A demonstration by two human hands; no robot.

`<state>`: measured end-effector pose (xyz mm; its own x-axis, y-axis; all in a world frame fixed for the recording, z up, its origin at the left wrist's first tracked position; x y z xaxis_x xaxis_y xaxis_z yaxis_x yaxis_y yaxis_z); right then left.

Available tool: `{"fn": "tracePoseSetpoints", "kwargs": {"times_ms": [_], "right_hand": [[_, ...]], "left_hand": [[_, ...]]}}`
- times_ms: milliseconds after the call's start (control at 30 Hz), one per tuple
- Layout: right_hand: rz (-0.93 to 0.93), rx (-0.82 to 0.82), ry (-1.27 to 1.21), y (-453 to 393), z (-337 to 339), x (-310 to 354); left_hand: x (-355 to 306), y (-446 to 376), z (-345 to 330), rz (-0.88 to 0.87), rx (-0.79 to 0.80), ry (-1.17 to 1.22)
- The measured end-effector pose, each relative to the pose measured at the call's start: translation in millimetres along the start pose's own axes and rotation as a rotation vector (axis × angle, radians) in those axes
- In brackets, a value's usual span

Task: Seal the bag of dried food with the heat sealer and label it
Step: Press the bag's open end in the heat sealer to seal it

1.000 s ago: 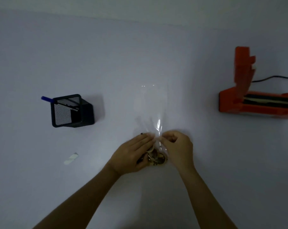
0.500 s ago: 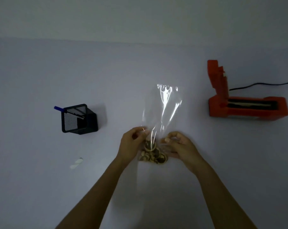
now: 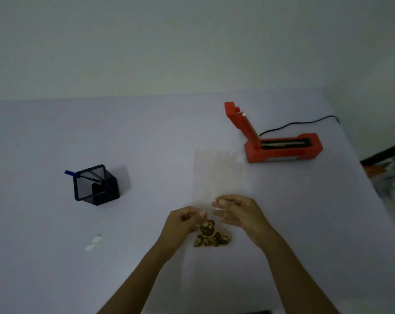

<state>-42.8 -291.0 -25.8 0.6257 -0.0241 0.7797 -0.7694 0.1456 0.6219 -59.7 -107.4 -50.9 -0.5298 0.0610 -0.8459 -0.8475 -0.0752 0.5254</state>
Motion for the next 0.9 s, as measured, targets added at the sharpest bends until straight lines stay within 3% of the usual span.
{"fn": "tracePoseSetpoints", "kwargs": {"times_ms": [267, 633, 900], "right_hand": [[-0.053, -0.02, -0.009, 12.3, 78.0, 1.3], [-0.07, -0.141, -0.128, -33.6, 193.4, 28.6], [-0.078, -0.126, -0.075, -79.9, 230.2, 48.8]], "left_hand": [[-46.2, -2.9, -75.9, -0.099, 0.007, 0.06], [-62.3, -23.4, -190.5, 0.045, -0.079, 0.052], [-71.0, -43.5, -234.1, 0.066, -0.2, 0.139]]}}
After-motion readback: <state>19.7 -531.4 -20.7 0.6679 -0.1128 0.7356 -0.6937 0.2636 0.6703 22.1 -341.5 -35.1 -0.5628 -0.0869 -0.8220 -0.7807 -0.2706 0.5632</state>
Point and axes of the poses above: each hand's wrist, its own y-axis away from the middle knuckle, its own z-axis out of the back of the hand, x = y × z, the point moved 3 cm from there along -y, towards the middle knuckle, and after that the axes turned 14 degrees about -x, right-handed, at the moved point
